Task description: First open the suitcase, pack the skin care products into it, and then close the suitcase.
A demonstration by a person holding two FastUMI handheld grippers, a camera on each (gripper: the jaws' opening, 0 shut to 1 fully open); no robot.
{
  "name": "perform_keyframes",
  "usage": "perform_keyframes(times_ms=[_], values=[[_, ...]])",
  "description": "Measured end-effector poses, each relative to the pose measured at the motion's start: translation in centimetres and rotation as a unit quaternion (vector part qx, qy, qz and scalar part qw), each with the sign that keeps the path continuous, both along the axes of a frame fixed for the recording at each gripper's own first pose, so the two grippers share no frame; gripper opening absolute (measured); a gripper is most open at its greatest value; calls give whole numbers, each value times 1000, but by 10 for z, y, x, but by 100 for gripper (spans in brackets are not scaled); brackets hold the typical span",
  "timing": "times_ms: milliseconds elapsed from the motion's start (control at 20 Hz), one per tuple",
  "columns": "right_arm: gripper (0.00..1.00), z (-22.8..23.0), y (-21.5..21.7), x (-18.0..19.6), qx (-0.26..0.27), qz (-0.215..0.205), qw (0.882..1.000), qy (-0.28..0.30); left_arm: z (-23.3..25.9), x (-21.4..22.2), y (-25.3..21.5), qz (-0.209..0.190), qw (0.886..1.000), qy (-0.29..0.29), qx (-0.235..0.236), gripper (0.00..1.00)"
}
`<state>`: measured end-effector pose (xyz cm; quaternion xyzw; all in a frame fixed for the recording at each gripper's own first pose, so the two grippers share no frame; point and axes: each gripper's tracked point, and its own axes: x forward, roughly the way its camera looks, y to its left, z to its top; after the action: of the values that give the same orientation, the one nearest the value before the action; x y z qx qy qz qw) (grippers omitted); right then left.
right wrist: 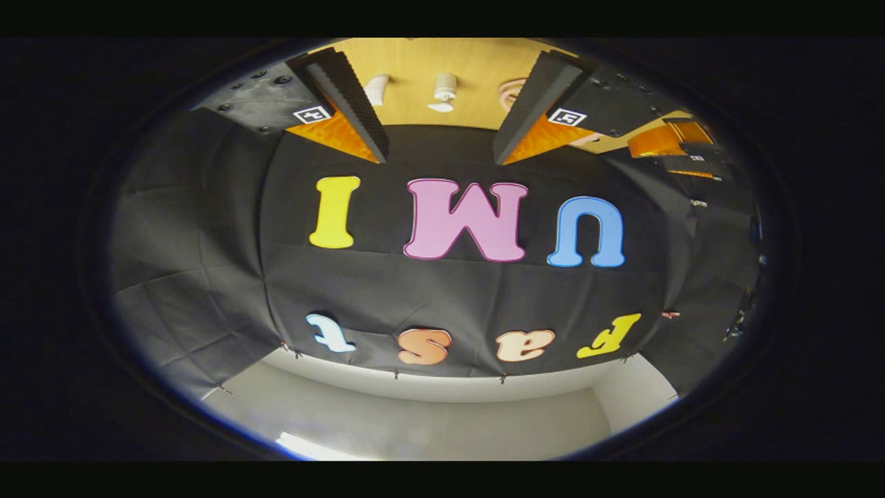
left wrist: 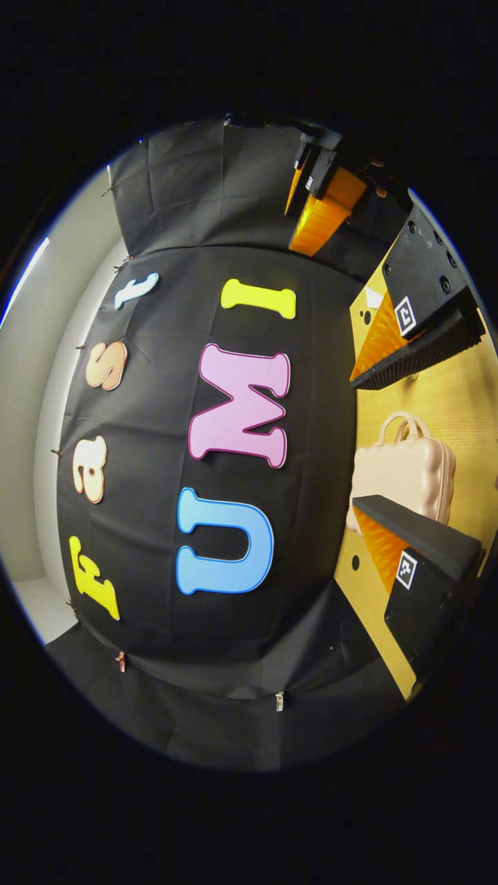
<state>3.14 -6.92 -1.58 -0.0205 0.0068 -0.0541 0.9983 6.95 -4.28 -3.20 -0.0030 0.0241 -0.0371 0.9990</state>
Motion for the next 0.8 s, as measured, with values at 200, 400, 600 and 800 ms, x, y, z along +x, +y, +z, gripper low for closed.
perform_keyframes(times_ms=[200, 400, 600, 800], values=[[97, -10, -18, 9, 0, -11, 1000, 9, -24, 39, -10, -9, 1000, 19, 19, 96], [95, -23, -33, 23, -4, -11, 1000, 19, -63, 90, -22, -12, 998, 60, 12, 96], [97, -43, -51, 36, 3, -11, 999, 38, -112, 139, -47, -20, 994, 109, 12, 97], [97, -63, -73, 45, 0, -17, 998, 56, -165, 184, -80, -40, 986, 160, 28, 97]])
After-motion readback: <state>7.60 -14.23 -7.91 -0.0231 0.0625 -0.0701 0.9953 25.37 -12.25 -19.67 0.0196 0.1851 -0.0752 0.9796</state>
